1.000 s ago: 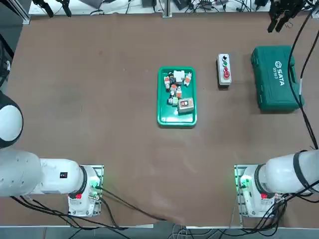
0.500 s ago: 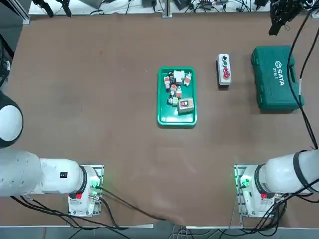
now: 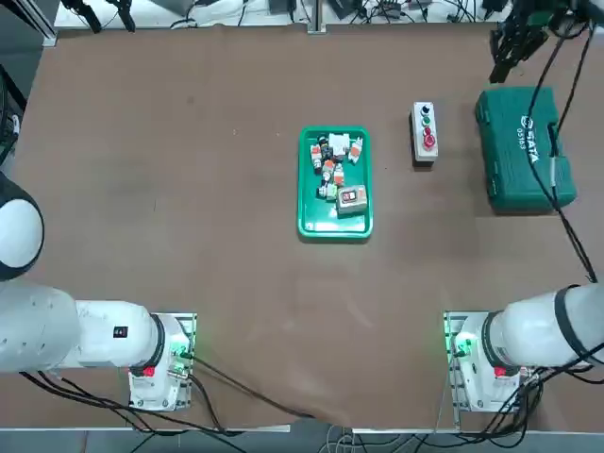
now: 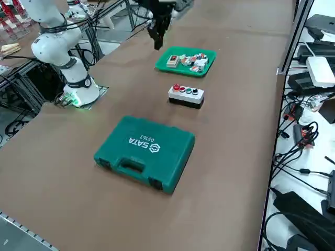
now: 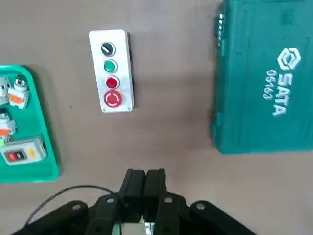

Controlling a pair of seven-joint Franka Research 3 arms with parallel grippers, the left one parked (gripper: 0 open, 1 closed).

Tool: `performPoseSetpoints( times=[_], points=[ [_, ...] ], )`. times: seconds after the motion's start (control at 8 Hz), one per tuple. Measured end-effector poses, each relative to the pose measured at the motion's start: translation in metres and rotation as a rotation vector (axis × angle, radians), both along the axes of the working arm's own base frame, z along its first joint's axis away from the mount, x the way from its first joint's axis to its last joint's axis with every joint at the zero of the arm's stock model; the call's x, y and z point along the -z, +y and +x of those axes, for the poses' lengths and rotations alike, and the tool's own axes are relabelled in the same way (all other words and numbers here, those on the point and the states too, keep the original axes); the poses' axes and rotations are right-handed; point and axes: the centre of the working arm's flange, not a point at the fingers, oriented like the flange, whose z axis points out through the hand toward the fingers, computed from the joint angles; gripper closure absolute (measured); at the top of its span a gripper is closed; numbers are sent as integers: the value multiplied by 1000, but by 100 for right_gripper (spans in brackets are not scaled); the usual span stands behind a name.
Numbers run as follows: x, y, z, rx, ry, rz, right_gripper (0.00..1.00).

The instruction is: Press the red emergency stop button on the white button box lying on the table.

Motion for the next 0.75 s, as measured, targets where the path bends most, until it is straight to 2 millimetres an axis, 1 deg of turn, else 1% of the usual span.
performPoseSetpoints(
  times=[0.25, 0.38, 0.5, 0.62, 0.75],
  points=[
    [58, 20, -1, -3, -42, 29, 99],
    [85, 31, -7, -6, -53, 35, 99],
    [105, 45, -13, 1, -65, 31, 99],
    [121, 52, -18, 6, -92, 30, 99],
    [134, 54, -20, 11, -124, 33, 99]
  ],
)
